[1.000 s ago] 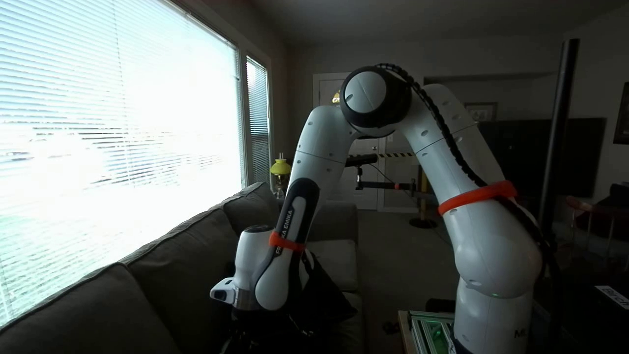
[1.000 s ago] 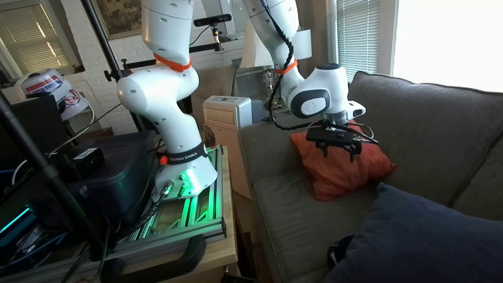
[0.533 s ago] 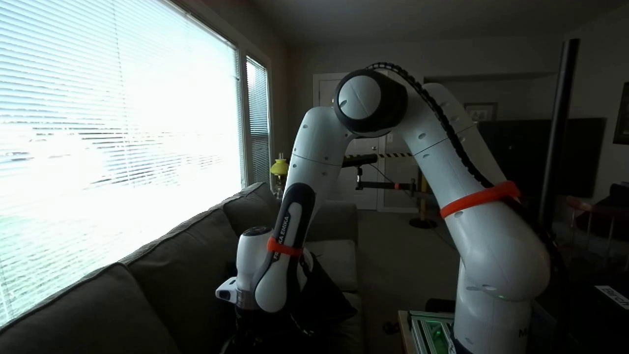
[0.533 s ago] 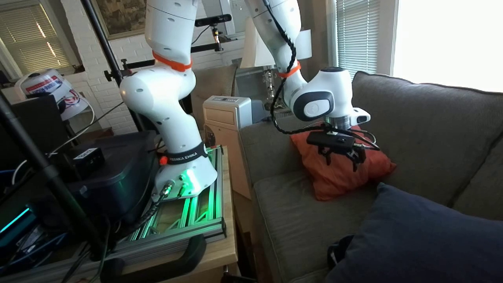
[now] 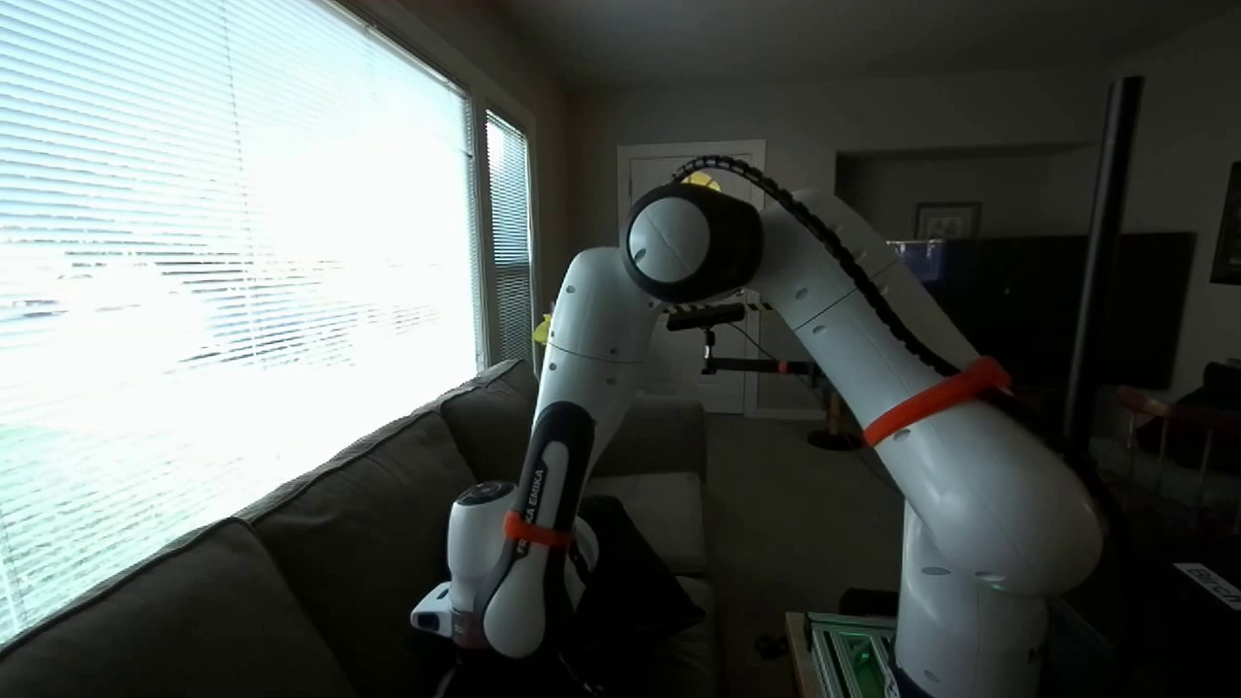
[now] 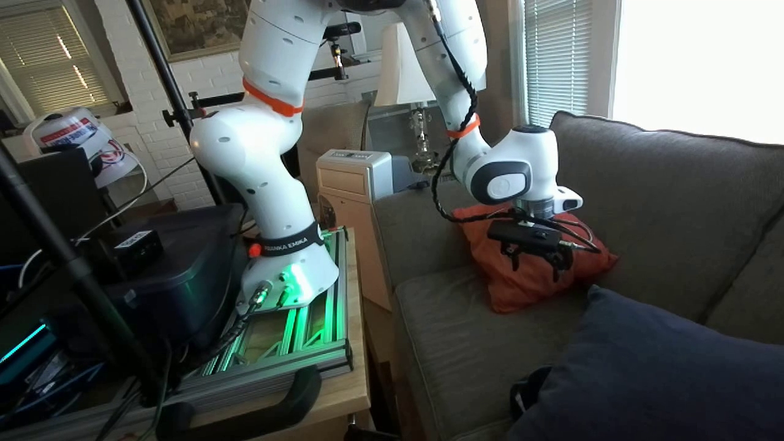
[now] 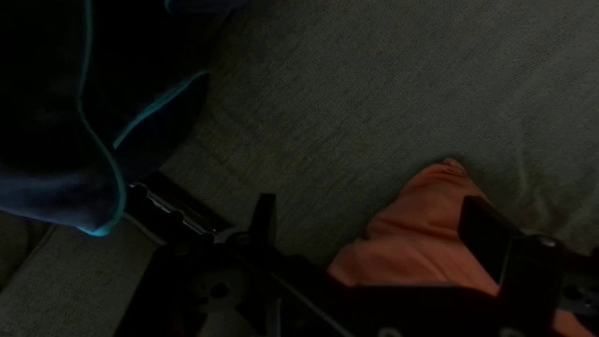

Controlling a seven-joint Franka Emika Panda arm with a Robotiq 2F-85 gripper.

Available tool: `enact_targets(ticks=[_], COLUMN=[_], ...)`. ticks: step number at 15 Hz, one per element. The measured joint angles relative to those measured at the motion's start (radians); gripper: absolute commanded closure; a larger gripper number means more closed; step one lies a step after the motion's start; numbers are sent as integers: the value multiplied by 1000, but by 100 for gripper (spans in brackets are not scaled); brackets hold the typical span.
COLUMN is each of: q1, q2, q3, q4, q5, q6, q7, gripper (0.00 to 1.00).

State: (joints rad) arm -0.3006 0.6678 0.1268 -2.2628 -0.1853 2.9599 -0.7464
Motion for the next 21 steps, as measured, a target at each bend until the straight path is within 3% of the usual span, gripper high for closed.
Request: enact_targets(ticks=[9, 21], q1=[5, -6], q2=[215, 295], q3=[1, 4], q4=[167, 247], q5=[-70, -88], q6=[124, 126], q7=[-81, -101], gripper=[0, 0])
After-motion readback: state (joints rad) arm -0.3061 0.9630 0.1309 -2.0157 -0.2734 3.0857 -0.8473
